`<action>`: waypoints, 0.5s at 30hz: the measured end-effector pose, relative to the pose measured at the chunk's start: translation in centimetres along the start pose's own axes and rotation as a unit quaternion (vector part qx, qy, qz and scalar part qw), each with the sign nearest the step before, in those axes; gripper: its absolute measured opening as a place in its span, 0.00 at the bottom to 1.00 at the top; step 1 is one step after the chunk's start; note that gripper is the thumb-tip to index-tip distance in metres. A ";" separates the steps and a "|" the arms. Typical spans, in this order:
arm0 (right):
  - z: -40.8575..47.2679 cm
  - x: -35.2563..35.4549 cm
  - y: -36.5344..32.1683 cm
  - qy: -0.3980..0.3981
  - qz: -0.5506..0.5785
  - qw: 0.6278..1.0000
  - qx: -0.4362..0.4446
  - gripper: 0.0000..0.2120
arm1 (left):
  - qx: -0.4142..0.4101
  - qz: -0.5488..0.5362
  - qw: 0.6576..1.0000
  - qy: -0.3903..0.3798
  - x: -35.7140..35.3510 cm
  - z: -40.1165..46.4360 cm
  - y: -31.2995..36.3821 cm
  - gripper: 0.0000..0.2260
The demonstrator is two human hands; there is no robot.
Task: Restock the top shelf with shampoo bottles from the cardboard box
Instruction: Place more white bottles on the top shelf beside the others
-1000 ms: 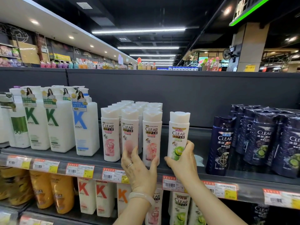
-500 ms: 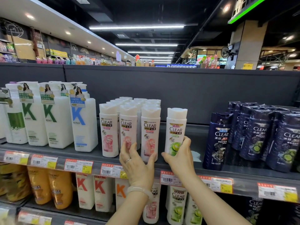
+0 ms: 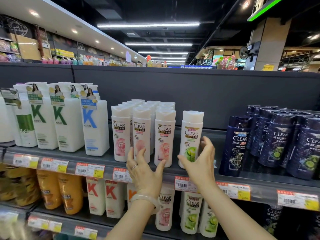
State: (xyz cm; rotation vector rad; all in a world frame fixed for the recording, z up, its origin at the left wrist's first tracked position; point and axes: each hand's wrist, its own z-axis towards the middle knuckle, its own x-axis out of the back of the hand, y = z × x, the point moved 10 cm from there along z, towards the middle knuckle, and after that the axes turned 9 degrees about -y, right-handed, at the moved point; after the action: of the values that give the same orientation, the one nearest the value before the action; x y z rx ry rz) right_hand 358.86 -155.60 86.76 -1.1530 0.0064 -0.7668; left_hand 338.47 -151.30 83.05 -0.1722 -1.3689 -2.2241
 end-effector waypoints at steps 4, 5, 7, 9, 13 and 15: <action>-2.1 0.8 -4.1 0.072 -0.037 0.989 0.125 0.35 | -0.008 0.002 1.000 -0.004 1.5 0.0 -0.3 0.30; -2.7 0.2 -5.1 0.072 -0.047 0.984 0.159 0.33 | -0.018 -0.001 1.000 -0.006 1.9 -0.1 -0.2 0.29; -4.0 -1.5 -6.7 0.061 -0.066 0.972 0.216 0.28 | -0.040 0.000 0.999 -0.011 2.4 -0.6 -0.2 0.27; -5.3 -3.7 -7.2 0.031 -0.073 0.968 0.237 0.25 | -0.059 0.009 0.998 -0.006 3.1 -1.3 -0.6 0.26; -7.6 -9.6 -4.9 -0.095 -0.112 0.972 0.184 0.23 | -0.059 0.014 0.998 -0.010 4.5 -3.0 -3.5 0.26; -9.1 -12.4 -2.5 -0.166 -0.140 0.966 0.137 0.24 | -0.040 0.040 0.998 -0.031 4.9 -3.8 -6.0 0.26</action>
State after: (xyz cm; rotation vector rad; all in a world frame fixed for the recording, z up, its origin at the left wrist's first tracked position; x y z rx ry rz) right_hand 344.76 -156.69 80.30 -1.0139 -0.5386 -0.7844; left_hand 331.93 -154.19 78.24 -0.3221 -1.2826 -2.2259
